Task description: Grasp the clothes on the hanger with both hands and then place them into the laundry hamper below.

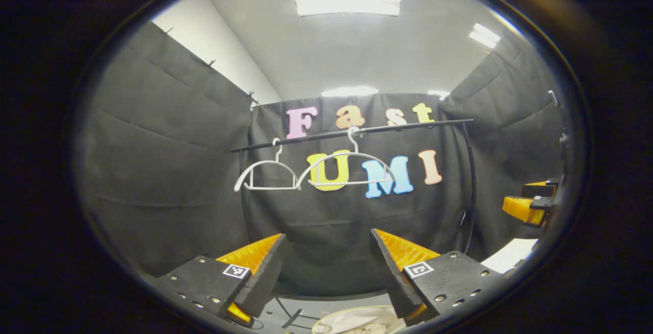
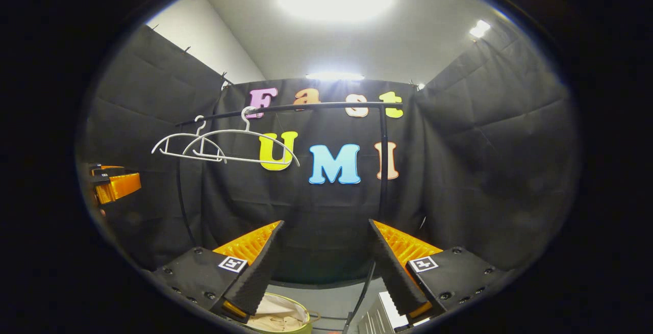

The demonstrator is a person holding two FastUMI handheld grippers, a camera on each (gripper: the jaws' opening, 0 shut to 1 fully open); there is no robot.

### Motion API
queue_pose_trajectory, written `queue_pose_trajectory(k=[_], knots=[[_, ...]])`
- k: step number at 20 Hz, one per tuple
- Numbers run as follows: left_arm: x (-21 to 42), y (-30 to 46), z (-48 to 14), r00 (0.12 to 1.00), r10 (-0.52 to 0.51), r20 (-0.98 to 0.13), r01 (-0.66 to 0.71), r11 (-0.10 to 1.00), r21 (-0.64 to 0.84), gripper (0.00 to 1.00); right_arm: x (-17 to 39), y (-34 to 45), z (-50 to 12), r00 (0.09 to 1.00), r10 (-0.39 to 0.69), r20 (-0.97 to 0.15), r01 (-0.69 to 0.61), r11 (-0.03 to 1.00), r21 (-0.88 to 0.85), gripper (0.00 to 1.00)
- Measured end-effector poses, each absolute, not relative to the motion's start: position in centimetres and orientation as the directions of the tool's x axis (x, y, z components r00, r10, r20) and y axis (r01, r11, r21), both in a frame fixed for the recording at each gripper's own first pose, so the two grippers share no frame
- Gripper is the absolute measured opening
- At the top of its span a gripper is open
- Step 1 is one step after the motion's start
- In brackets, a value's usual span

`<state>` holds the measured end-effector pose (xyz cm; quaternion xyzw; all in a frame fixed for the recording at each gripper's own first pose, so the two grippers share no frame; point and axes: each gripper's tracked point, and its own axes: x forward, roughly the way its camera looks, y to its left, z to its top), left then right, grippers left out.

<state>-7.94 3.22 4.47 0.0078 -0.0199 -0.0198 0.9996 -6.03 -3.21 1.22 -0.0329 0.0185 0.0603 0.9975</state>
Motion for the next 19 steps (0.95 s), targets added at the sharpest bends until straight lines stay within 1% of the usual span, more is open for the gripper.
queue_pose_trajectory(k=[2, 3, 4, 13, 14, 15, 17, 18, 19], knots=[[-8.2, 3.5, 4.7, 0.998, -0.038, 0.048, 0.037, 0.999, 0.023, 0.94, -5.9, -3.1, 1.5, 0.992, 0.122, -0.031, -0.124, 0.99, -0.066, 0.96], [-8.3, 3.5, 4.9, 0.998, -0.038, 0.051, 0.037, 0.999, 0.026, 0.94, -5.8, -3.0, 1.6, 0.992, 0.125, -0.027, -0.127, 0.99, -0.07, 0.99], [-8.3, 3.5, 4.9, 0.998, -0.04, 0.053, 0.039, 0.999, 0.025, 0.94, -5.7, -3.0, 1.6, 0.992, 0.125, -0.024, -0.126, 0.989, -0.073, 0.96], [-6.5, 3.2, 5.3, 0.996, -0.05, 0.079, 0.048, 0.998, 0.028, 0.94, -4.5, -3.1, 2.0, 0.993, 0.117, 0.0, -0.117, 0.991, -0.071, 0.96], [-6.4, 3.1, 5.5, 0.995, -0.054, 0.084, 0.052, 0.998, 0.027, 0.94, -4.2, -3.2, 2.1, 0.993, 0.117, 0.003, -0.116, 0.991, -0.07, 0.99], [-6.2, 3.0, 5.6, 0.994, -0.059, 0.089, 0.057, 0.998, 0.025, 0.94, -3.9, -3.2, 2.2, 0.994, 0.113, 0.006, -0.112, 0.991, -0.071, 0.96], [-5.7, 3.1, 5.7, 0.993, -0.063, 0.097, 0.061, 0.998, 0.023, 0.94, -3.6, -3.2, 2.3, 0.994, 0.109, 0.01, -0.108, 0.992, -0.068, 0.96], [-5.4, 3.1, 5.6, 0.993, -0.064, 0.097, 0.063, 0.998, 0.021, 0.94, -3.3, -3.1, 2.4, 0.994, 0.106, 0.013, -0.105, 0.992, -0.069, 0.99], [-5.0, 3.2, 5.6, 0.993, -0.066, 0.097, 0.064, 0.998, 0.017, 0.94, -3.1, -3.1, 2.5, 0.994, 0.103, 0.018, -0.102, 0.992, -0.071, 0.99]])
